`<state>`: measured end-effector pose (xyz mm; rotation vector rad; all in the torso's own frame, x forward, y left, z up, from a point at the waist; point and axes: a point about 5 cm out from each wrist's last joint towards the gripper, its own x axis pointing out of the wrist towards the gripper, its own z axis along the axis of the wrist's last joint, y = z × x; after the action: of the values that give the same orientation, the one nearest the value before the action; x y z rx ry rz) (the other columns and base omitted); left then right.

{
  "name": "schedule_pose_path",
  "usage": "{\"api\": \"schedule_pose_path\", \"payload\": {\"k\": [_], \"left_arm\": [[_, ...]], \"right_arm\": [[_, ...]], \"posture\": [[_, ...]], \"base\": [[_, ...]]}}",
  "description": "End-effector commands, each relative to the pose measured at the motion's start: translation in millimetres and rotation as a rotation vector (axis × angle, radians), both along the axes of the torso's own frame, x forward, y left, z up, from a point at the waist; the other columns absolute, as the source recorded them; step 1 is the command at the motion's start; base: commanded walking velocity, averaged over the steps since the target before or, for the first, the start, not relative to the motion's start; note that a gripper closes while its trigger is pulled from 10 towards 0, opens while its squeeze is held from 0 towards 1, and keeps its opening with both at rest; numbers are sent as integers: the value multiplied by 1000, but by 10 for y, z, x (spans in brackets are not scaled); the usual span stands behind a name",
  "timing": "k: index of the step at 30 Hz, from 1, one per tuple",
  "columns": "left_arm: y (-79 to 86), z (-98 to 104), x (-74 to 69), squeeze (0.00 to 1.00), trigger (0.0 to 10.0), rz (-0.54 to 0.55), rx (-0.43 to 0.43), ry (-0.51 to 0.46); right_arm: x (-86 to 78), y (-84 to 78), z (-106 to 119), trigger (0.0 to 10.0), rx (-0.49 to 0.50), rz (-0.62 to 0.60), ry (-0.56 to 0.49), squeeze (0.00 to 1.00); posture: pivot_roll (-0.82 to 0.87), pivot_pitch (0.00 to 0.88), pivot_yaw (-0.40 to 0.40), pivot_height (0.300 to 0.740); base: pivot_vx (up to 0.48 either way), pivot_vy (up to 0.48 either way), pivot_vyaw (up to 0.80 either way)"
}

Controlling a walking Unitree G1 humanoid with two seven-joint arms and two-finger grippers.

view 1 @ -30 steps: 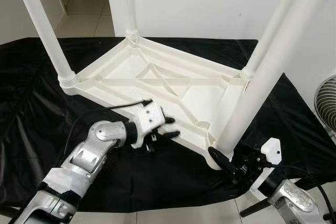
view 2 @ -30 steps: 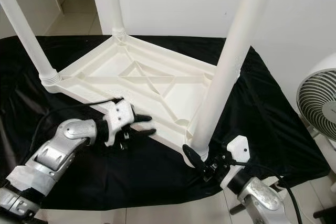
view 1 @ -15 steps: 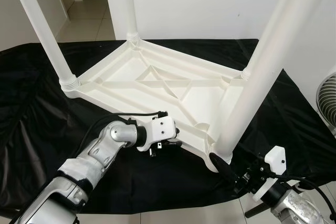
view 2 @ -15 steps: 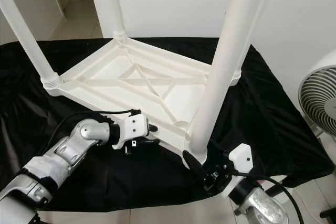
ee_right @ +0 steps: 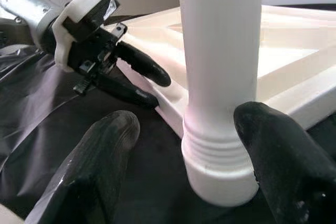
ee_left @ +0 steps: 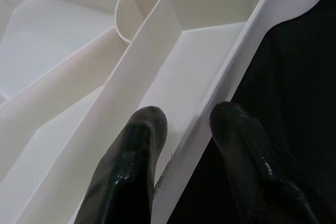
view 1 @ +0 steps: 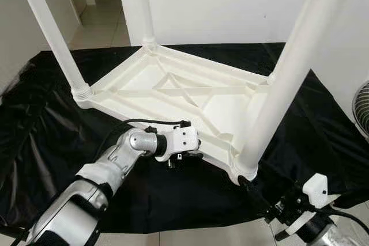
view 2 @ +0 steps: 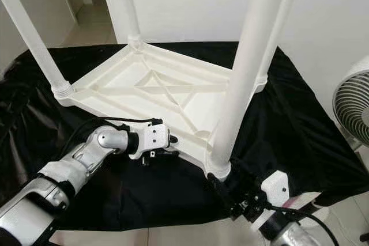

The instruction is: Building children table

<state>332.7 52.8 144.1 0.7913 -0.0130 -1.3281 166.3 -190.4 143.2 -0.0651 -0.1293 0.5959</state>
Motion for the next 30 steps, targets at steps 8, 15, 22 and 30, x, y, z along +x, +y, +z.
{"api": "schedule_pose_path", "payload": {"k": [8, 15, 22, 30], "left_arm": [[77, -165, 16, 0, 10000, -14, 113, 62], [93, -227, -8, 0, 8588, -80, 178, 119], [126, -193, 7, 0, 0, -114, 189, 156], [162, -178, 11, 0, 0, -118, 179, 162]], "right_arm": [[-62, -86, -46, 10000, -37, -67, -17, 0], [-47, -126, -14, 10000, -41, -87, -24, 0], [-32, -134, -27, 10000, -44, -98, -37, 0], [16, -144, -19, 10000, -48, -103, -50, 0]], "posture": [[-117, 126, 122, 740], [-123, 127, 134, 740], [-121, 123, 137, 740], [-114, 111, 142, 740]], "base": [[0, 0, 0], [0, 0, 0], [0, 0, 0], [0, 0, 0]]}}
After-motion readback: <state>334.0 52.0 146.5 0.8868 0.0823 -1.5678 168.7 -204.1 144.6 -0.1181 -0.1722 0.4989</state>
